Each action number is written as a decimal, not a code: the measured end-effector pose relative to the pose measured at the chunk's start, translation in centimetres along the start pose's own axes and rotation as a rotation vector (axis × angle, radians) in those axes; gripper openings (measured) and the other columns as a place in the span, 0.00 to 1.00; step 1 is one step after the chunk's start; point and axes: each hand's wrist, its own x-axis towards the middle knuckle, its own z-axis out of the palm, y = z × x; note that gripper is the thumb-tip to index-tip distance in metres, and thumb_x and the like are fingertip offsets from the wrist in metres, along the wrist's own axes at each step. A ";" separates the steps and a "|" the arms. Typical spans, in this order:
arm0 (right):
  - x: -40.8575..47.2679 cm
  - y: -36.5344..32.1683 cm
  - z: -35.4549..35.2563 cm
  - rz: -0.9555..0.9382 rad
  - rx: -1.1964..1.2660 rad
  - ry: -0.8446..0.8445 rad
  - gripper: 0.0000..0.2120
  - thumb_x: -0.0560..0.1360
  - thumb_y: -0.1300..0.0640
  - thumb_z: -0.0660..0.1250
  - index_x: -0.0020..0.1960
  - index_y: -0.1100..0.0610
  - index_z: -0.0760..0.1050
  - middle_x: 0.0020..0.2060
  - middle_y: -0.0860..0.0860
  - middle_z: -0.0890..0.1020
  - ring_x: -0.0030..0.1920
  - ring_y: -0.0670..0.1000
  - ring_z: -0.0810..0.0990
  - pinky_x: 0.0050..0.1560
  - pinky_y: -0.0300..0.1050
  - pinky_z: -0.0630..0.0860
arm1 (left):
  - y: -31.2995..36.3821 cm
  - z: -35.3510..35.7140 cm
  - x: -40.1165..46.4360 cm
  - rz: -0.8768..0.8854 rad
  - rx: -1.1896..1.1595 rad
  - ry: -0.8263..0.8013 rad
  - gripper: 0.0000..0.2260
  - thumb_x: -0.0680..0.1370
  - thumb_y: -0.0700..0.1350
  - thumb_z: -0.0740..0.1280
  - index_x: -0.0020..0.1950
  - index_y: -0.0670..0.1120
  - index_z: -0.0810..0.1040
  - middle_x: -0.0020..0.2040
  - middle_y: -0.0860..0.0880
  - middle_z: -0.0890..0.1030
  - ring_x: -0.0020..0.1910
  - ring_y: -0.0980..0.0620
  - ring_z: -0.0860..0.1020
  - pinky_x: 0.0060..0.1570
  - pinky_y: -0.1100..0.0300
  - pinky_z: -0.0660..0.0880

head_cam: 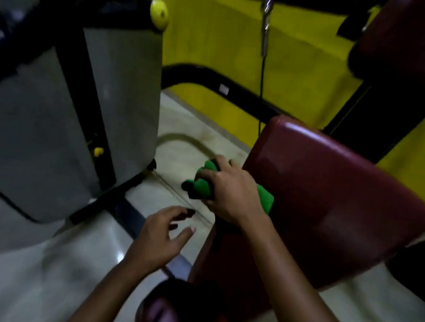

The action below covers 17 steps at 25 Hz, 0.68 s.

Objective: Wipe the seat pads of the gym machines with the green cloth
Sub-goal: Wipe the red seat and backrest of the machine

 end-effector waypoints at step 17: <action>-4.5 2.6 -21.0 0.607 0.070 0.288 0.22 0.72 0.52 0.69 0.65 0.45 0.71 0.63 0.49 0.68 0.61 0.52 0.68 0.55 0.47 0.73 | 21.6 -7.3 12.5 0.568 0.083 -0.292 0.13 0.77 0.45 0.69 0.61 0.46 0.78 0.53 0.56 0.77 0.54 0.62 0.74 0.47 0.77 0.69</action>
